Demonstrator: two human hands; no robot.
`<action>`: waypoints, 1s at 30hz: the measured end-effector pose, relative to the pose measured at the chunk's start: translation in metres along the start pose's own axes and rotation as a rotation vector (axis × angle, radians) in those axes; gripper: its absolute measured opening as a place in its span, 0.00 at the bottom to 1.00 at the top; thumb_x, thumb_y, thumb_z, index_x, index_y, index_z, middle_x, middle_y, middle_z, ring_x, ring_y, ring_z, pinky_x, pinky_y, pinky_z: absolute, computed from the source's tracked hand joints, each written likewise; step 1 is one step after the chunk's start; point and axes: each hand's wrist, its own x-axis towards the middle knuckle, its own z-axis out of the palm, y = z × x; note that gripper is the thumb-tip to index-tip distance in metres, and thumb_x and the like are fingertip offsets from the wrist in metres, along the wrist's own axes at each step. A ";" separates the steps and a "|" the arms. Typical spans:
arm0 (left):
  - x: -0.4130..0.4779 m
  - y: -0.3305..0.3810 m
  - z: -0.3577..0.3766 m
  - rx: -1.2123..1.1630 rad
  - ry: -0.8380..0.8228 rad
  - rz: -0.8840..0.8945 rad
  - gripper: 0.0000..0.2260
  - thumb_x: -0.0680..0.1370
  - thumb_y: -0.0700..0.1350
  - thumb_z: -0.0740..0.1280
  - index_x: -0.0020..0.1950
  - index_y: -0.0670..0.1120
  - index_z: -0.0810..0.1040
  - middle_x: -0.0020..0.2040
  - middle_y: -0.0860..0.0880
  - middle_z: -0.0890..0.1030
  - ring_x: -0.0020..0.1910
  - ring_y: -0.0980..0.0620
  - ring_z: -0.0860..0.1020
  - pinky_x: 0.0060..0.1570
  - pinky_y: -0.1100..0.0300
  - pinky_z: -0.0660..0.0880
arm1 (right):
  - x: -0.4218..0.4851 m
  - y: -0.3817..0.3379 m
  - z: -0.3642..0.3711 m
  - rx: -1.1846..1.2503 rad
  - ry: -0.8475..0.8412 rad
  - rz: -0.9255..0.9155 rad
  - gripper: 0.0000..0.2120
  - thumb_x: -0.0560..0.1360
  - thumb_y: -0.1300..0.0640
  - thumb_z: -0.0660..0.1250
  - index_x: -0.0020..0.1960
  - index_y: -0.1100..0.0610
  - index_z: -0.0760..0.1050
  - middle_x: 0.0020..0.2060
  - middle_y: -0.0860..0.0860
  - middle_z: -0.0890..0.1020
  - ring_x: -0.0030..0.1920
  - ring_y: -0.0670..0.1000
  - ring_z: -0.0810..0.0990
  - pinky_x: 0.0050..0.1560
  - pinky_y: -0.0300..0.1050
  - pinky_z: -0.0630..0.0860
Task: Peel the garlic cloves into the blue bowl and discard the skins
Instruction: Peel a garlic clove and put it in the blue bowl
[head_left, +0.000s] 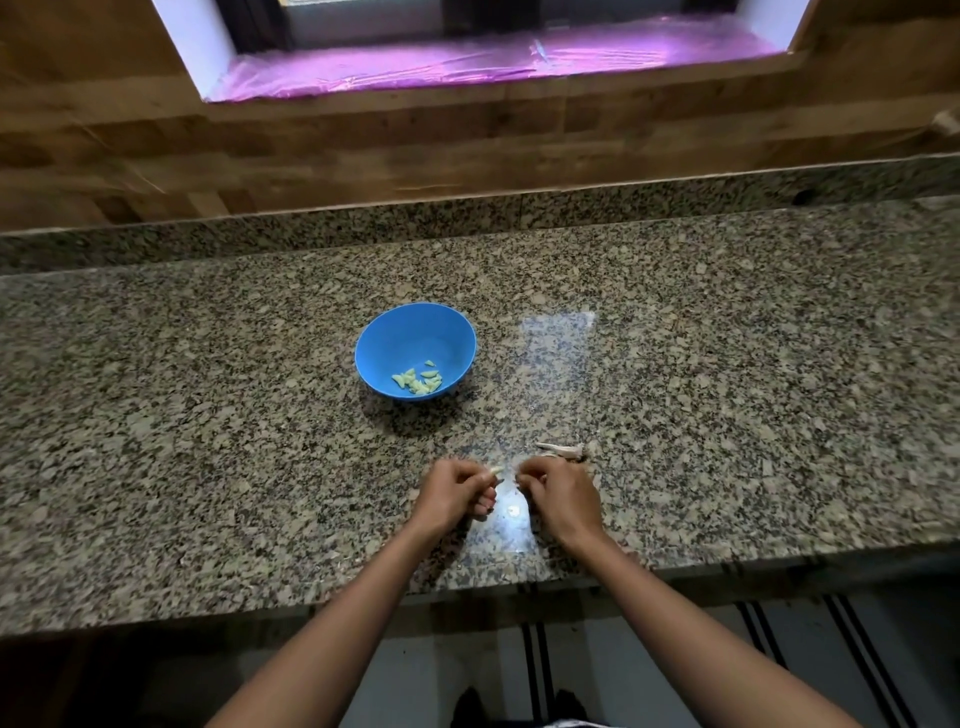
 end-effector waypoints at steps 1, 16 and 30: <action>-0.001 0.000 0.000 0.019 -0.006 0.010 0.07 0.79 0.37 0.64 0.50 0.33 0.79 0.35 0.42 0.78 0.30 0.52 0.76 0.31 0.62 0.75 | 0.000 -0.001 0.000 -0.019 0.006 -0.015 0.09 0.76 0.61 0.64 0.54 0.53 0.80 0.45 0.48 0.84 0.41 0.45 0.81 0.41 0.40 0.79; -0.016 0.001 -0.008 0.166 0.116 0.204 0.04 0.73 0.41 0.72 0.40 0.44 0.84 0.34 0.44 0.83 0.31 0.51 0.78 0.33 0.58 0.76 | 0.007 -0.006 -0.006 0.325 -0.296 -0.049 0.08 0.77 0.57 0.65 0.41 0.57 0.80 0.37 0.56 0.82 0.35 0.50 0.77 0.43 0.52 0.76; -0.013 0.006 -0.002 0.497 0.217 0.416 0.06 0.77 0.43 0.67 0.43 0.45 0.83 0.33 0.51 0.80 0.28 0.60 0.74 0.28 0.70 0.69 | 0.013 -0.024 -0.008 0.564 -0.100 0.107 0.06 0.75 0.57 0.67 0.42 0.57 0.81 0.29 0.49 0.79 0.26 0.43 0.71 0.28 0.37 0.69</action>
